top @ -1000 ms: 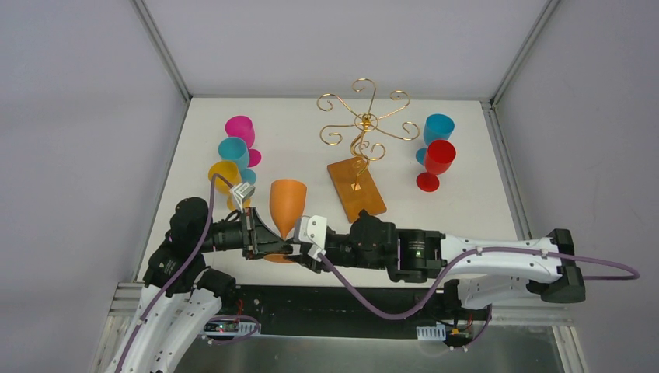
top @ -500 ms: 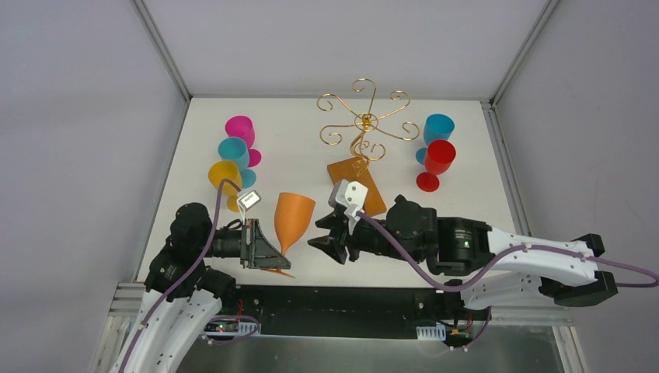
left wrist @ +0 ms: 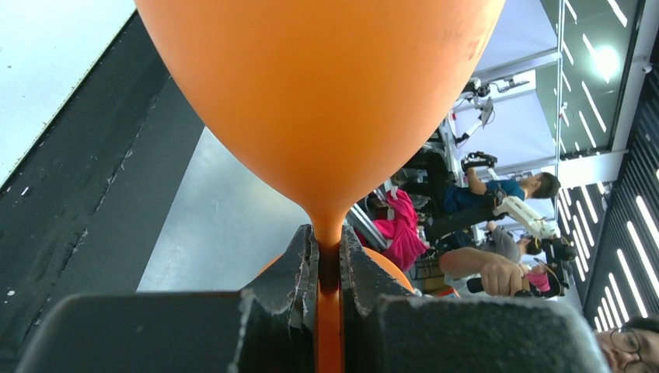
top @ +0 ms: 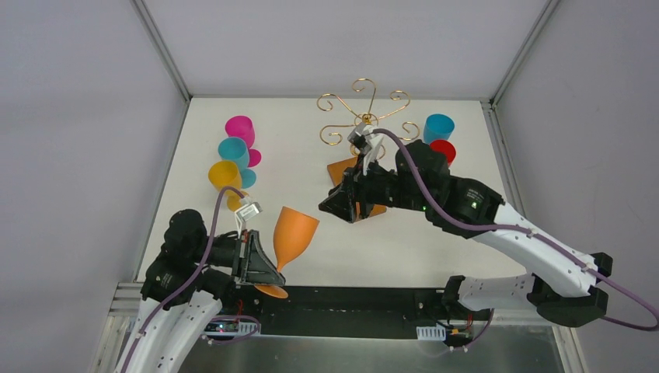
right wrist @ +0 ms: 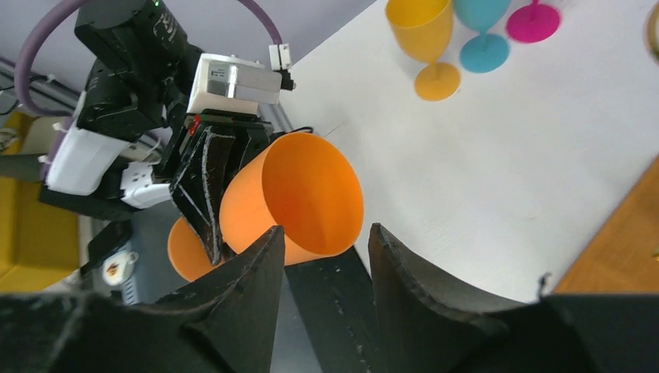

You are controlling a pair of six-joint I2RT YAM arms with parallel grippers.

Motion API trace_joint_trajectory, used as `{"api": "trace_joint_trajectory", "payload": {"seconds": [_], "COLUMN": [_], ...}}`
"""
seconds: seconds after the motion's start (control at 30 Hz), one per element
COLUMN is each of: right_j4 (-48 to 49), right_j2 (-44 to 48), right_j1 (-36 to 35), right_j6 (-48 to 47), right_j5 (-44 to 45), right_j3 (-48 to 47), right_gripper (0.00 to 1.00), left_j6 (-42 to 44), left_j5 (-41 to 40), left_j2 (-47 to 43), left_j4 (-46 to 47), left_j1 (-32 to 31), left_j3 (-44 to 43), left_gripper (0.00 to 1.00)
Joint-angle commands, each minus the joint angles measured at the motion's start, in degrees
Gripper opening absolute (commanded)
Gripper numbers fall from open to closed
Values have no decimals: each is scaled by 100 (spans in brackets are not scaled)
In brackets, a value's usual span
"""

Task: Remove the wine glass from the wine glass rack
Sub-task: Place the wine glass at the center of the board.

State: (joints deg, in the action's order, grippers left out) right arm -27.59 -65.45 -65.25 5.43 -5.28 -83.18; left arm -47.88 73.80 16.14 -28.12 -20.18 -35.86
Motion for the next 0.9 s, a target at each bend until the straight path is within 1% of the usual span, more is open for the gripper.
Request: {"api": "trace_joint_trajectory", "payload": {"seconds": [0.0,0.2,0.33,0.63,0.87], "right_j4": [-150,5,169,605,439], "right_j2": [-180,-434,-546,-773,-1146], "right_j1": [215,353,368,367,371], "right_j6": [442,583,639,621,762], "right_j5": [-1254,-2096,-2474,-3043,-3388], "right_j3": [-243,-303,-345,-435,-768], "right_gripper": [48,48,48,49,49], "left_j6": [243,305,314,289,309], "left_j5": [275,257,284,280,278], "left_j2": [-109,-117,-193,-334,-357], "left_j4": [237,236,235,234,237], "left_j1": [-105,-237,-292,-370,-425], "left_j3": [-63,-79,-112,-68,-79], "left_gripper": [0,0,0,0,0]}}
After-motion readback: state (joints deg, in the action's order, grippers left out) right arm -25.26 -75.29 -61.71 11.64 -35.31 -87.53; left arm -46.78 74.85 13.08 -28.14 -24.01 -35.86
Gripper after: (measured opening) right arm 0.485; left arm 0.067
